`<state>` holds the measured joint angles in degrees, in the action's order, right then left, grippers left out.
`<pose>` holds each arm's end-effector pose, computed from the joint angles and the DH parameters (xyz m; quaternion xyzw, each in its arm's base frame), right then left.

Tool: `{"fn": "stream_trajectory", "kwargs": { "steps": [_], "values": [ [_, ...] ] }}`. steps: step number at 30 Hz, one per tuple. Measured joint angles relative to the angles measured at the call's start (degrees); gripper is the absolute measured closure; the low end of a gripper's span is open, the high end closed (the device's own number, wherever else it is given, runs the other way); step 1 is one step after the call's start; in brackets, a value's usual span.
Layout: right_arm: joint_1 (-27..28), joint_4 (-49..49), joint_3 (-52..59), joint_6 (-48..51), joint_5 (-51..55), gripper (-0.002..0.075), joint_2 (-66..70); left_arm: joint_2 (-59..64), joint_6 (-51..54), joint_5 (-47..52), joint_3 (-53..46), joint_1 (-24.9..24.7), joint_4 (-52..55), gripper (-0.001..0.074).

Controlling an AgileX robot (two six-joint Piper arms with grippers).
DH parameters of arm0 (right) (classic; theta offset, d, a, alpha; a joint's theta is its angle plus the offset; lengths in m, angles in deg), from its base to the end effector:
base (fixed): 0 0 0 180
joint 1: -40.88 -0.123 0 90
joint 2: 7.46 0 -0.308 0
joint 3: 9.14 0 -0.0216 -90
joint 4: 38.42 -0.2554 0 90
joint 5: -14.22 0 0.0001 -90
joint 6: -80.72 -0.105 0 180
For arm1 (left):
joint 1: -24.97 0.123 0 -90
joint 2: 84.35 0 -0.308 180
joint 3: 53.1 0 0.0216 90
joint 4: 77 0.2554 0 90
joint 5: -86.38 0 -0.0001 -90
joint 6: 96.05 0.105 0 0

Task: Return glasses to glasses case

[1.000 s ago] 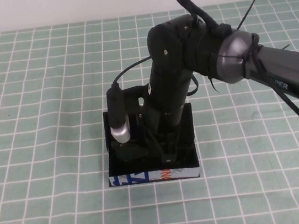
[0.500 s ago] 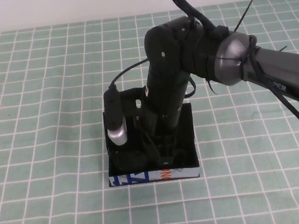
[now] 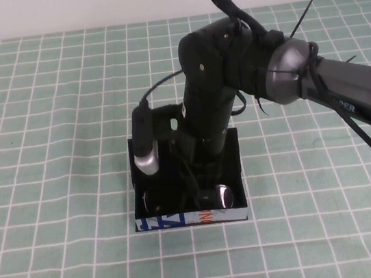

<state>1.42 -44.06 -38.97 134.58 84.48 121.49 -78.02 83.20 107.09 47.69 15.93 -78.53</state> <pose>0.3556 0.3053 0.2406 -0.7149 0.6915 0.0357 0.0977 0.0469 -0.0085 0.1689 0.0507 0.7983 -0.0624 0.5969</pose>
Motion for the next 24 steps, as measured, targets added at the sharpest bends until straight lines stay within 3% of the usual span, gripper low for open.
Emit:
{"fn": "stream_trajectory", "kwargs": {
  "steps": [6,12,18,24],
  "values": [
    [0.0,0.6,-3.4,-4.4,0.0,0.071,-1.8,0.0,0.0,0.0,0.0,0.0,0.0,0.0738],
    [1.7,7.2,-4.6,-19.0,-1.6,0.0736,-8.9,0.0,0.0,0.0,0.0,0.0,0.0,0.0738],
    [13.7,6.0,-4.6,-32.9,-0.6,0.0737,-16.4,0.0,0.0,0.0,0.0,0.0,0.0,0.0738],
    [28.8,-7.9,-3.4,-36.0,0.9,0.0737,-25.5,0.0,0.0,0.0,0.0,0.0,0.0,0.0738]
  ]
}}
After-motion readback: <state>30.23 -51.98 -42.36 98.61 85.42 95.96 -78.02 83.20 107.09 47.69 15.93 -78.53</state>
